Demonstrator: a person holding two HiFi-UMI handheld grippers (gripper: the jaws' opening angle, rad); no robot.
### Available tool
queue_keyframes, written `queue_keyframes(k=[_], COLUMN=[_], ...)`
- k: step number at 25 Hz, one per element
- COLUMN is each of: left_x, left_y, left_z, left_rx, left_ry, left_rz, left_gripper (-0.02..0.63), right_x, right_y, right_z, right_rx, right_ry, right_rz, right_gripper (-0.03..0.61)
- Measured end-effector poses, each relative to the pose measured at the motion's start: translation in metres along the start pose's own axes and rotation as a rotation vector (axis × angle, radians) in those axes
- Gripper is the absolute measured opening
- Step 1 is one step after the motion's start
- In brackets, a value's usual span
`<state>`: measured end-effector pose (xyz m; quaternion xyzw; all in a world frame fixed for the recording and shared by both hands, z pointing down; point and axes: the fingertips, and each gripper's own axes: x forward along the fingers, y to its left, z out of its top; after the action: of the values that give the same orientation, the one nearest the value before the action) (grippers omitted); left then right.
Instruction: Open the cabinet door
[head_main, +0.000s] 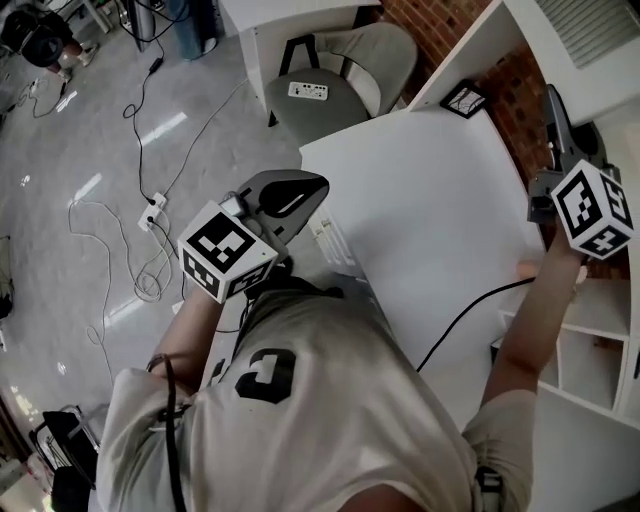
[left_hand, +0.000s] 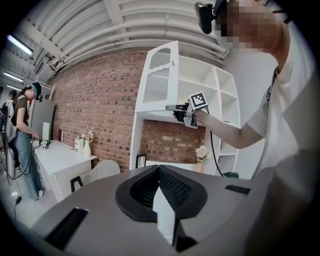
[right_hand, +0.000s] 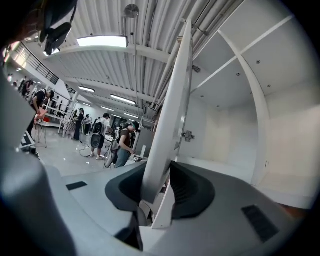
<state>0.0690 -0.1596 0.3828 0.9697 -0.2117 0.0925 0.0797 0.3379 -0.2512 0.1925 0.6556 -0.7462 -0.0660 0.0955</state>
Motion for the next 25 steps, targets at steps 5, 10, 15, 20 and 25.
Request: queue_keyframes(k=[5,10,15,20,25], left_x=[0.0,-0.001,-0.005,-0.011,-0.008], left_y=[-0.002,-0.001,0.003,0.005,-0.002], left_z=[-0.003,-0.002,0.001,-0.005,-0.001], left_rx=[-0.009,0.007,0.005,0.021,0.035], left_ry=[0.007,0.008,-0.001,0.022,0.014], left_rz=[-0.029,-0.05,-0.039,-0.027,-0.046], left_gripper=[0.017,0.017,0.017,0.017,0.017], right_x=[0.002,0.003,0.012,0.017,0.026], right_y=[0.015,0.037,0.062,0.083,0.101], right_z=[-0.006,-0.002,0.004,0.009,0.015], right_rx=[0.012,0.011,0.008,0.003,0.007], right_ry=[0.019,0.02,-0.008,-0.03,-0.074], right_rz=[-0.006,0.019,0.048,0.11,0.152], right_gripper=[0.123,0.147,0.196,0.214,0.252])
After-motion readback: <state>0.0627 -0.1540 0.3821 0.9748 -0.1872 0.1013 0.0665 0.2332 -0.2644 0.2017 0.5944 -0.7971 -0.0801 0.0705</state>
